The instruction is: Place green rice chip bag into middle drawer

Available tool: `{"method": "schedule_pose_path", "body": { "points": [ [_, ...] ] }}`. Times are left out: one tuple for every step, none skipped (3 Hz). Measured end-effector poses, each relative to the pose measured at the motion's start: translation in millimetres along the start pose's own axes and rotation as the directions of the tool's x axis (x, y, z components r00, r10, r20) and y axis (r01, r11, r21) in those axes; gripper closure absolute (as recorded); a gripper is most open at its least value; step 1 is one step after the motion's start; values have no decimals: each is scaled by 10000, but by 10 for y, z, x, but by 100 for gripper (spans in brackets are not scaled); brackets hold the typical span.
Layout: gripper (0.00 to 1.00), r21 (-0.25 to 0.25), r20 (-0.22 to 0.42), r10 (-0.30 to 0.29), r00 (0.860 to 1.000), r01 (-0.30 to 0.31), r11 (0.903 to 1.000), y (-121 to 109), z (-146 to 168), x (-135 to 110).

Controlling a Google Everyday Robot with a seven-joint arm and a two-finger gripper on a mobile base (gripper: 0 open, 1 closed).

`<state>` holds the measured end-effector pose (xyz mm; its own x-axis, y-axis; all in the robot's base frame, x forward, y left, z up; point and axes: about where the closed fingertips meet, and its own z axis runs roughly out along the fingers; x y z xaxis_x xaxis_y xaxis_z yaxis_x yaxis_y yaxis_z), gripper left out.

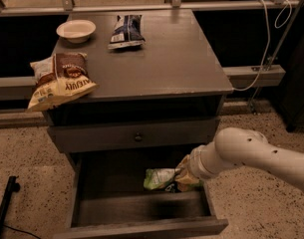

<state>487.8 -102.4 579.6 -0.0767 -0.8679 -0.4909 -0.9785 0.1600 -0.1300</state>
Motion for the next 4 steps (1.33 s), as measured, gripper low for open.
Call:
{"method": "schedule_pose_path", "body": {
  "points": [
    [73,731,850,386,9956,-449,9963,-75,290,58],
    [51,764,2100,893,9736,-1074,9913,-159,574,85],
    [27,191,3400,764,9373,-881,9959,-323,914,-38],
    [0,-1738,2752,112,9613,383,9840,-167,1273,-116]
  ]
}}
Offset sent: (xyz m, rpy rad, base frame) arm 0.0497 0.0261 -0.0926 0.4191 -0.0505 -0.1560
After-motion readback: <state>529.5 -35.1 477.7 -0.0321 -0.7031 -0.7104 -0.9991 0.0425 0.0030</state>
